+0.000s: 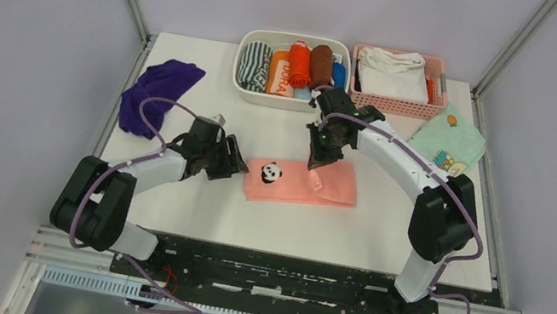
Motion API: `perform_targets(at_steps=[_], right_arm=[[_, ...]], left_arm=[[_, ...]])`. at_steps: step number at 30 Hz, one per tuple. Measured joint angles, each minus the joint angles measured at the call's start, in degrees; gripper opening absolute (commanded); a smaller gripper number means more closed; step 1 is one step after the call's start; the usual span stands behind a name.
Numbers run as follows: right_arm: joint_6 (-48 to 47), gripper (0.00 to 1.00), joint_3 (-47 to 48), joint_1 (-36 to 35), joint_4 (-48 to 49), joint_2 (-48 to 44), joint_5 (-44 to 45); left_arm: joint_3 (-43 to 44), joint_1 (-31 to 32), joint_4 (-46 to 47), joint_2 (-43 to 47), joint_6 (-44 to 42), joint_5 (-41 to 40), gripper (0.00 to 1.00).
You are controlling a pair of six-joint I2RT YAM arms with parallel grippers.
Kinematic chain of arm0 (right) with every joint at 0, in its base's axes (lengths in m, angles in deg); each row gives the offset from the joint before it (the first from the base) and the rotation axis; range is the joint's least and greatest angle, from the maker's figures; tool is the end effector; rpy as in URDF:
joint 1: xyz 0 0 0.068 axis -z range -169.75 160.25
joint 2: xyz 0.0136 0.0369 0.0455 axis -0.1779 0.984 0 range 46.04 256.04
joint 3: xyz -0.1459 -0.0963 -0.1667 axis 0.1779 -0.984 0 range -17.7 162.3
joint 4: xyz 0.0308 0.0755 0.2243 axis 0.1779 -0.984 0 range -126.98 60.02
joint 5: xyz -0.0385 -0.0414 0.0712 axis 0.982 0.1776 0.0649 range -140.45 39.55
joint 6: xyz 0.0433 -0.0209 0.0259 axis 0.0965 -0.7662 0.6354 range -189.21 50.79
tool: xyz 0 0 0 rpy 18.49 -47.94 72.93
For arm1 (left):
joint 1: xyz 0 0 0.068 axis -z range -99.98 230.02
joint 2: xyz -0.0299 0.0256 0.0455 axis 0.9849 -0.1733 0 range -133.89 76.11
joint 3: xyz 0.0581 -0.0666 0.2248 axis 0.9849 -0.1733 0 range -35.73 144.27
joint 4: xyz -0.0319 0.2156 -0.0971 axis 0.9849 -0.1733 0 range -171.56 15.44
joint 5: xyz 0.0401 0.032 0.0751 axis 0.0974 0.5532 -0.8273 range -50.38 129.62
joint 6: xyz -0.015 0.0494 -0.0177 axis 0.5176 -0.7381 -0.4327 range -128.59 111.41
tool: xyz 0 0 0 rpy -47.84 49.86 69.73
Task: Roll the towels
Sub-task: Fold the towel at the center of the board.
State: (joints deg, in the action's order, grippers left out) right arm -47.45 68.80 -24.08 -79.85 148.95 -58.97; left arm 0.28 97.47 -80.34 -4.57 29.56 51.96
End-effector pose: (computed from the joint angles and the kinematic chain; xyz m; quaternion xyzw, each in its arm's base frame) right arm 0.2814 0.1988 0.2336 -0.1220 0.9684 0.1605 0.1468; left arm 0.2375 -0.0829 0.1451 -0.1324 0.9269 -0.2464 0.2503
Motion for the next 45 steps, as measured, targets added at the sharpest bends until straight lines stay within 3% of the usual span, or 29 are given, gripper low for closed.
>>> perform_targets(at_steps=[8,12,25,45], right_arm=[[2.5,0.01,5.6,-5.9,-0.2,3.6,-1.0],[3.2,0.01,8.6,-8.2,-0.5,6.1,-1.3],[5.9,0.01,13.9,-12.9,-0.3,12.9,-1.4],[9.0,0.05,17.6,-13.6,3.5,21.1,-2.5]], left_arm=[[-1.7,3.7,5.7,-3.5,2.5,-0.2,0.38],[-2.1,5.2,7.7,-4.3,3.4,-0.4,0.33],[-2.7,6.7,9.0,-4.3,4.3,-2.1,0.31],[-2.9,7.5,9.4,-4.3,4.4,-3.3,0.3]])
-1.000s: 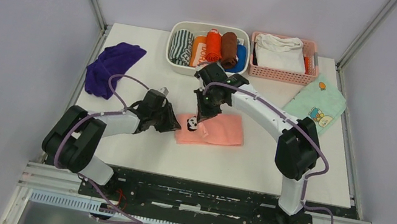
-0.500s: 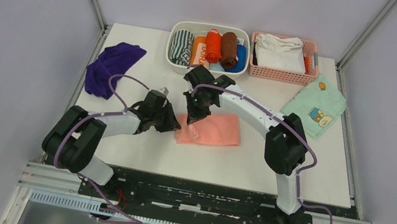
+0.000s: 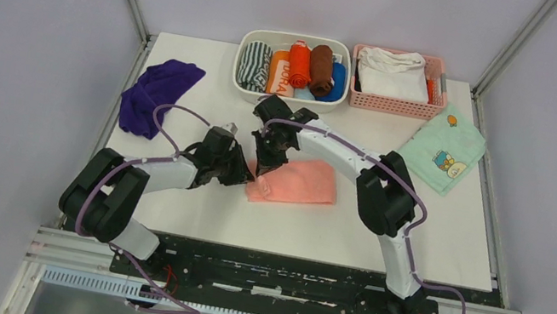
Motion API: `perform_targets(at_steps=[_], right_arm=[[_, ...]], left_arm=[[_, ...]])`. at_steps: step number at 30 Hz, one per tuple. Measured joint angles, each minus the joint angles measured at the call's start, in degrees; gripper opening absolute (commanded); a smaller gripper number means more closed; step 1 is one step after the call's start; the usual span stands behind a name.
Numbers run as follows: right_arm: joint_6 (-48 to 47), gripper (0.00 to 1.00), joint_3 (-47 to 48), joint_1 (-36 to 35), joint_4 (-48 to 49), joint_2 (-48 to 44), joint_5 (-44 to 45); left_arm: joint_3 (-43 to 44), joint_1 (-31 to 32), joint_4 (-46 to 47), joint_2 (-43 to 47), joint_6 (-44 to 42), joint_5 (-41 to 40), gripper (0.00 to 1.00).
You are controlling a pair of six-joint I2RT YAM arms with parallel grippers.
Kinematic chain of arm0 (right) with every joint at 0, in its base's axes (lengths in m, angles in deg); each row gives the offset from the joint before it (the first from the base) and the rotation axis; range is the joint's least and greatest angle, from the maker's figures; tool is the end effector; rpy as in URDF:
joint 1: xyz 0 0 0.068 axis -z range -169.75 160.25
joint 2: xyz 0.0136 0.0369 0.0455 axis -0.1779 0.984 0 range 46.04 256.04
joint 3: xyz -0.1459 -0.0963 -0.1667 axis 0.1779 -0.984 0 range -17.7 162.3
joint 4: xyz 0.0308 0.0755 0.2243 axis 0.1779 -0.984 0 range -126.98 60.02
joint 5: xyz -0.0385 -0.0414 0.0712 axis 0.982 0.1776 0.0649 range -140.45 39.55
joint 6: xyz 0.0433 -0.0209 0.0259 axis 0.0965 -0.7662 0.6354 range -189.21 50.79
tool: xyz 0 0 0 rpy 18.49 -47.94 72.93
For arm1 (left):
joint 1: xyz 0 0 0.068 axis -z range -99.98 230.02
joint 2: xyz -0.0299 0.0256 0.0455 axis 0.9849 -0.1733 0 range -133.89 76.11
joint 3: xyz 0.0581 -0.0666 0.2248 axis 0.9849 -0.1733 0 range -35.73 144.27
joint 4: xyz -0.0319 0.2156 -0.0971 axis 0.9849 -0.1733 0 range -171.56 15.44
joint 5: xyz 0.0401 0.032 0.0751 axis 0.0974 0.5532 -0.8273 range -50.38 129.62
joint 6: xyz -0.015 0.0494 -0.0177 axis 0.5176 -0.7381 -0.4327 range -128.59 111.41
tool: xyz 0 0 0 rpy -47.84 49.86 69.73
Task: Roll the towels
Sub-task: Fold the towel at the center of the board.
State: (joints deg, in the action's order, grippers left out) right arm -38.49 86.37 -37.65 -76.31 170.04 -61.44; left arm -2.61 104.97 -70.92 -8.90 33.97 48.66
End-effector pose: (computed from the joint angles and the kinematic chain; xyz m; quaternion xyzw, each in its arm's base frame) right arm 0.2774 0.3174 0.1861 -0.1649 0.9602 0.2022 0.0991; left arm 0.2302 -0.1135 0.1256 -0.1149 0.9248 -0.2586 0.2544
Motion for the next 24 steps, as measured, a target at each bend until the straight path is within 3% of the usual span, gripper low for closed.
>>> perform_targets(at_steps=[7,13,17,24], right_arm=[[1.6,0.1,0.0,0.0,2.4,1.8,-1.2],[2.5,0.31,0.2,0.0,3.3,2.3,-2.6],[2.2,0.38,-0.3,0.1,4.8,1.7,-3.2],[-0.3,0.45,-13.0,4.1,10.1,-11.3,-6.0]], left_arm=[[-0.2,0.5,0.2,0.0,0.0,-0.3,0.3],[-0.3,0.7,0.0,0.5,0.0,-1.1,0.34],[-0.5,0.7,-2.1,2.3,0.0,-3.3,0.4],[-0.9,0.7,-10.6,9.9,0.0,-10.4,0.53]])
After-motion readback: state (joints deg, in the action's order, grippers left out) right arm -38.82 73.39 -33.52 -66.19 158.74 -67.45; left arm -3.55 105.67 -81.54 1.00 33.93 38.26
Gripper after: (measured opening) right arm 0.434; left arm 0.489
